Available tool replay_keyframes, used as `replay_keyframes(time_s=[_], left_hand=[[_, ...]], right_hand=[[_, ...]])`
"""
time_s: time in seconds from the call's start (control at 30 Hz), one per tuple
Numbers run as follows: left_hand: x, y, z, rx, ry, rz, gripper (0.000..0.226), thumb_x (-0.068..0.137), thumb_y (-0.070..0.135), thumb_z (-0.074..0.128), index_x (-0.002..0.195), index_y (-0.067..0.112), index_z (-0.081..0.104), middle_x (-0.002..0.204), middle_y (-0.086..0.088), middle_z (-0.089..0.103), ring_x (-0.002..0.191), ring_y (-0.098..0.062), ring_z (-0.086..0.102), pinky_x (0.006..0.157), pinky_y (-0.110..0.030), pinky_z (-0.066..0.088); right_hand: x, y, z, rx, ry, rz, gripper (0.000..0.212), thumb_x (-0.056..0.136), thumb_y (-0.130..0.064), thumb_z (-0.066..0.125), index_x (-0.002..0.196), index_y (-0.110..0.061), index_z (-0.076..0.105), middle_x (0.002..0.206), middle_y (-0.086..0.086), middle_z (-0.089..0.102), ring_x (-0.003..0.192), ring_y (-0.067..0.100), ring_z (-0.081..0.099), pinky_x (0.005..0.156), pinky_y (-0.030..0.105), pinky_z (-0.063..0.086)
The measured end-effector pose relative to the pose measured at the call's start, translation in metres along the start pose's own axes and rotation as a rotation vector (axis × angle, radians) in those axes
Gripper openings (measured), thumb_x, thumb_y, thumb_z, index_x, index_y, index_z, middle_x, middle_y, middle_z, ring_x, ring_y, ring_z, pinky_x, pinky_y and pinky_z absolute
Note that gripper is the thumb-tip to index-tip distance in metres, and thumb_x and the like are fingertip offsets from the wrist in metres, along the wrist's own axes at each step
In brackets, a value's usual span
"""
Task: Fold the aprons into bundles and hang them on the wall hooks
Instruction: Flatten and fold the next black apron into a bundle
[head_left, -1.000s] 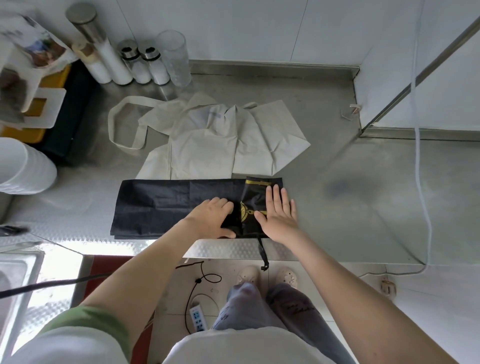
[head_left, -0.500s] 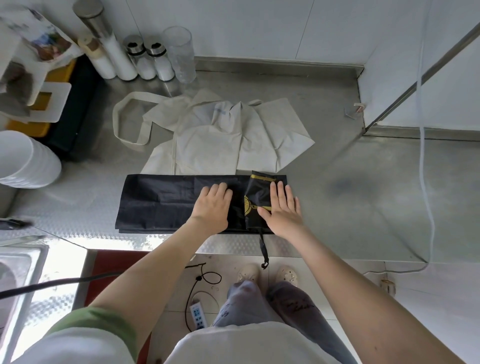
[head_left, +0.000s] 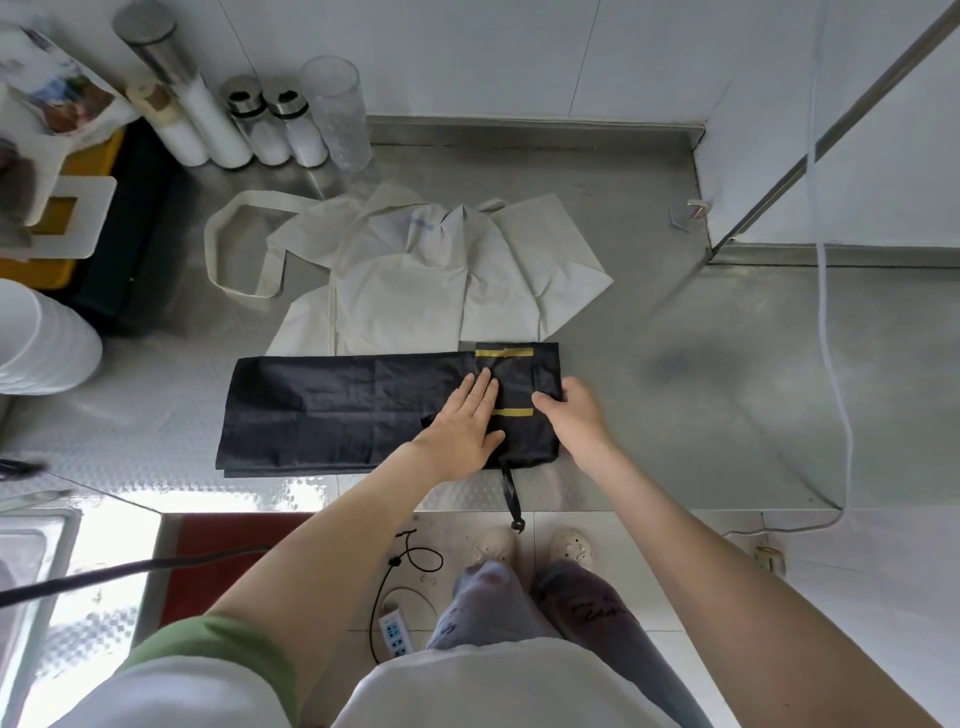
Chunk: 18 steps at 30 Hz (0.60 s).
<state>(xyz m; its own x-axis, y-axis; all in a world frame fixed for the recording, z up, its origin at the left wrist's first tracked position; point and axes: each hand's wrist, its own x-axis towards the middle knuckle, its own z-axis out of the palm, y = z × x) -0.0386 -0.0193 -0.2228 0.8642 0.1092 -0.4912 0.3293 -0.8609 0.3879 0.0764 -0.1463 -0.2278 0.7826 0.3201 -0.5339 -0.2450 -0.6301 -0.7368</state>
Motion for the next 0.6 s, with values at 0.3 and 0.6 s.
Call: replay_keyframes(time_s=[0.3, 0.6], left_hand=[[0.018, 0.024, -0.041, -0.772, 0.183, -0.199, 0.038, 0.100, 0.038, 0.046, 0.126, 0.015, 0.060, 0.127, -0.005, 0.061, 0.118, -0.020, 0.054, 0.102, -0.028, 0.038], [0.029, 0.034, -0.051, -1.385, 0.195, -0.309, 0.039, 0.090, 0.041, 0.063, 0.110, 0.008, 0.057, 0.095, -0.010, 0.064, 0.100, -0.026, 0.060, 0.100, -0.044, 0.047]], right_hand=[[-0.008, -0.020, -0.026, 0.350, -0.271, -0.071, 0.011, 0.085, -0.007, 0.061, 0.081, -0.012, 0.052, 0.080, 0.006, 0.060, 0.079, 0.020, 0.056, 0.069, 0.030, 0.042], [-0.016, -0.041, -0.017, 0.249, -0.434, -0.139, 0.023, 0.096, -0.006, 0.045, 0.083, -0.016, 0.061, 0.072, 0.002, 0.051, 0.066, 0.010, 0.048, 0.059, 0.022, 0.039]])
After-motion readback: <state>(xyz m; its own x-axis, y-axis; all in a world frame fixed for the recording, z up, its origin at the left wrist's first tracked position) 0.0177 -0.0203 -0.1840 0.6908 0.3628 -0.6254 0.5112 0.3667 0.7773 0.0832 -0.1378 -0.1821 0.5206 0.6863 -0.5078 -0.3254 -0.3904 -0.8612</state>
